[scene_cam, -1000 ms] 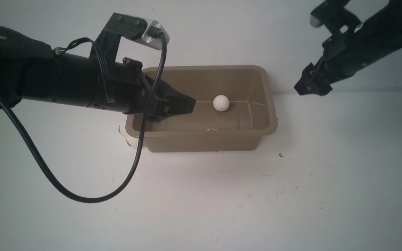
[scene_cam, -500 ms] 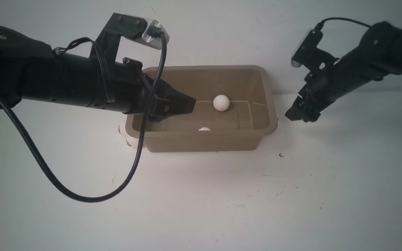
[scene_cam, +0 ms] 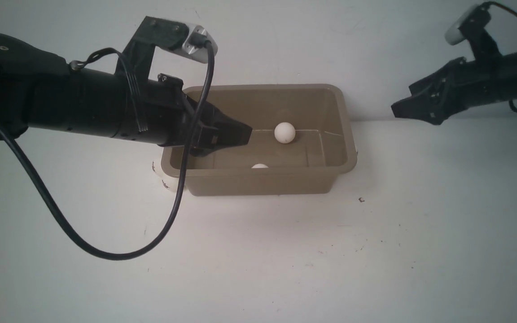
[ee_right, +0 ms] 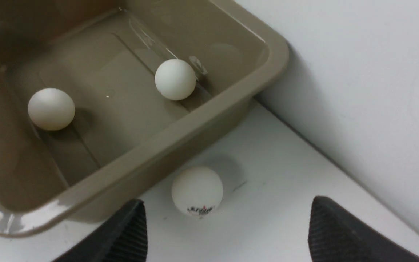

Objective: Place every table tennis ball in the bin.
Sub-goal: Use the right arm to clamp the table tennis ball closest to it

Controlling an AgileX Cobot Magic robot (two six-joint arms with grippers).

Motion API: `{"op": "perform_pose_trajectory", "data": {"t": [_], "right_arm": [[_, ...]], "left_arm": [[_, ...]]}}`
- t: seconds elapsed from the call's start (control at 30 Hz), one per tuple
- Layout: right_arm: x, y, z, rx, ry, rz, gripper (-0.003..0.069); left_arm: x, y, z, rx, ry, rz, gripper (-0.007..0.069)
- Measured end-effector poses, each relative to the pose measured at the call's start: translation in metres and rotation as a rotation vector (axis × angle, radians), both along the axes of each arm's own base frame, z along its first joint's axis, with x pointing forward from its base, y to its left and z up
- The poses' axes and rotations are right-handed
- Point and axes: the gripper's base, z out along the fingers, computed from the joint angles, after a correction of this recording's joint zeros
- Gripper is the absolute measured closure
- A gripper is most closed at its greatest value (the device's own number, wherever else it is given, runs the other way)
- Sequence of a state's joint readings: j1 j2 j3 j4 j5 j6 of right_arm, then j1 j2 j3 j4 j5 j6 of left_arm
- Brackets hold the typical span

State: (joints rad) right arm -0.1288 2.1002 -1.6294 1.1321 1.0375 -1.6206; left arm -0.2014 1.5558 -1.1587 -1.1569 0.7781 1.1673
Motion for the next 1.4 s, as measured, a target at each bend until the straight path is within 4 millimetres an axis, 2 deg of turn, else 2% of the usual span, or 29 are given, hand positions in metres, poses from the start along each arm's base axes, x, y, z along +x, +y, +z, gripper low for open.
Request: {"op": "perform_pose_trajectory", "data": {"t": [0.17,0.3,0.67,0.83,1.17,1.4], "right_arm": [[0.003,-0.001,-0.022,0.028,0.059,0.012,0.0123],[0.007,0.009,-0.039,0.024,0.087,0.019,0.0123],[0.011,0.047,-0.051,-0.112,0.022,0.080,0.0123],[0.013,0.058,-0.055,-0.152,-0.009,0.087,0.0123],[0.018,0.056,-0.074,-0.199,-0.015,0.067,0.0123],[0.018,0.060,-0.078,-0.201,-0.011,0.078,0.0123]], "left_arm": [[0.000,0.000,0.000,-0.007,0.001,0.002,0.0207],[0.000,0.000,0.001,-0.011,0.002,0.004,0.0207],[0.000,0.000,0.001,-0.013,0.003,0.004,0.0207],[0.000,-0.001,0.001,-0.015,0.004,0.004,0.0207],[0.000,-0.001,0.001,-0.016,0.005,0.003,0.0207],[0.000,-0.001,0.001,-0.016,0.005,0.002,0.0207]]}}
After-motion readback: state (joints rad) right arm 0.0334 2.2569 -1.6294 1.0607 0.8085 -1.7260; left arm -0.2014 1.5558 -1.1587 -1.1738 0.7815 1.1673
